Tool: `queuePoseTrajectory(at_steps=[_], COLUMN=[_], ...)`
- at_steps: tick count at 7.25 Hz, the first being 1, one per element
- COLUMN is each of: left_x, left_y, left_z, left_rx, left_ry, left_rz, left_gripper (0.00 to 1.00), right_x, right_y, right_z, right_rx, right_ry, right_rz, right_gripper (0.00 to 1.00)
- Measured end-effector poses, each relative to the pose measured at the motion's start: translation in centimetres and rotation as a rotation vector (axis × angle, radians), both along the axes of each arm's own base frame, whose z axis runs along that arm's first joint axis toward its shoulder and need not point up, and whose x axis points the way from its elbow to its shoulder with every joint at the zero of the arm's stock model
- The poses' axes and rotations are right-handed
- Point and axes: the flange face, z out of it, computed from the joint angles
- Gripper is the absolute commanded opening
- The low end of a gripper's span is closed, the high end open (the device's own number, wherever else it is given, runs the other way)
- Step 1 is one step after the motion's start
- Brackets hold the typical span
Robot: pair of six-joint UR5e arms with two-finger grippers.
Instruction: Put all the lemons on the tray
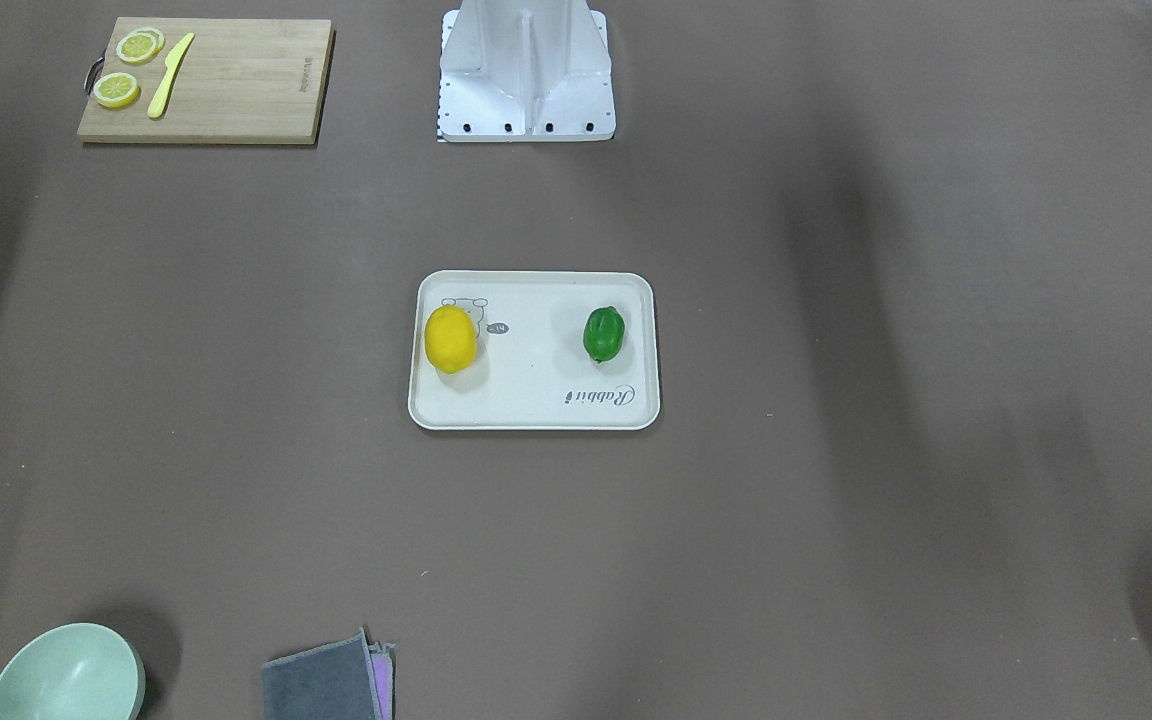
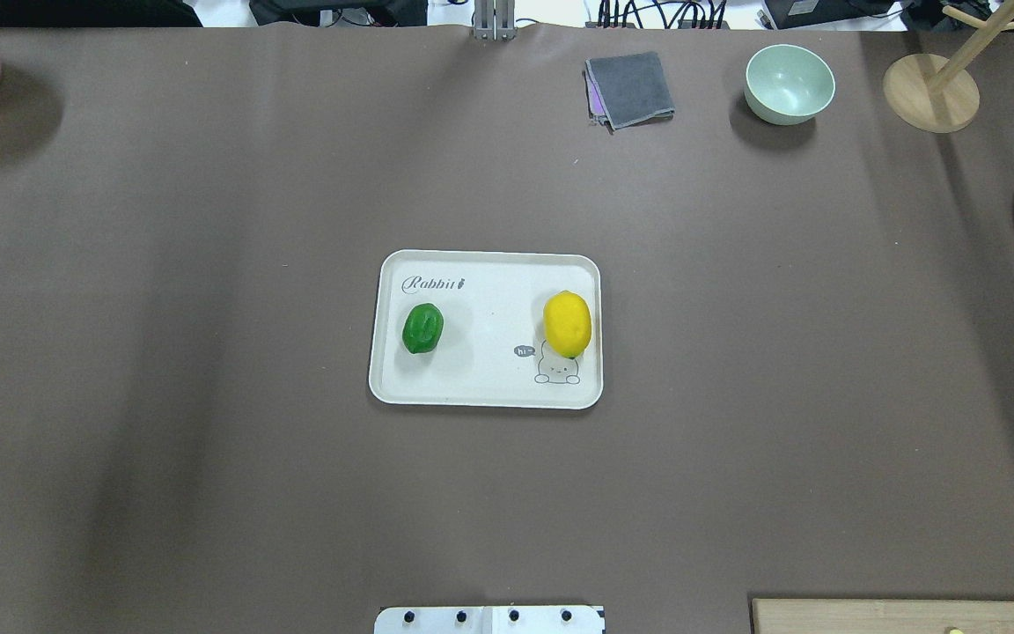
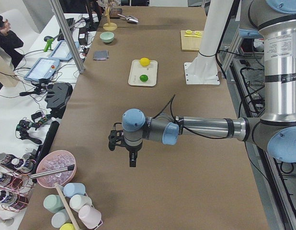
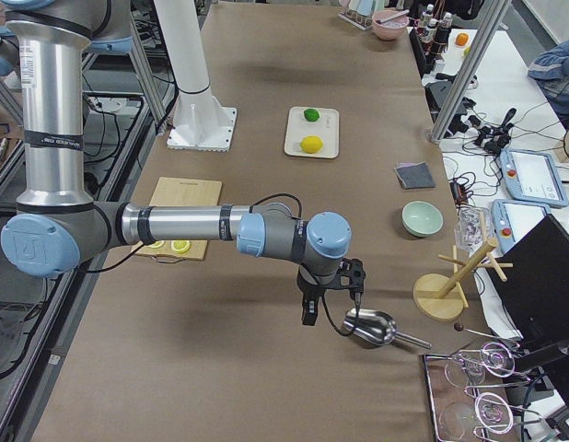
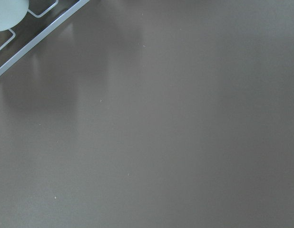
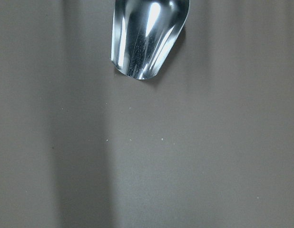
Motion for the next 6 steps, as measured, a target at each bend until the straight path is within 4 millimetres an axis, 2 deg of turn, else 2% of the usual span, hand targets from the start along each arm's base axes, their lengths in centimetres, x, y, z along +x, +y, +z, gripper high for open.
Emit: queuePoseTrajectory(at_steps=[2, 4, 6], left_x=[-1.2, -1.9, -2.0], left_y=[1.3, 2.5, 2.8], left_z=[-0.7, -0.3, 0.3], left_rx=[-0.021, -0.035, -0.048], left_ry=[0.005, 0.000, -0.001], left_rz=[-0.028, -0.040, -0.043], left_gripper=[0.98, 0.98, 0.98], right_x=[0.1, 0.1, 0.1], right_y=[0.8, 1.1, 1.3], right_z=[0.4, 0.6, 0.6], right_rx=[-0.012, -0.018, -0.018], right_ry=[0.004, 0.007, 0.008], right_rz=[0.004, 0.007, 0.007], right_gripper=[0.99, 0.99, 0.99])
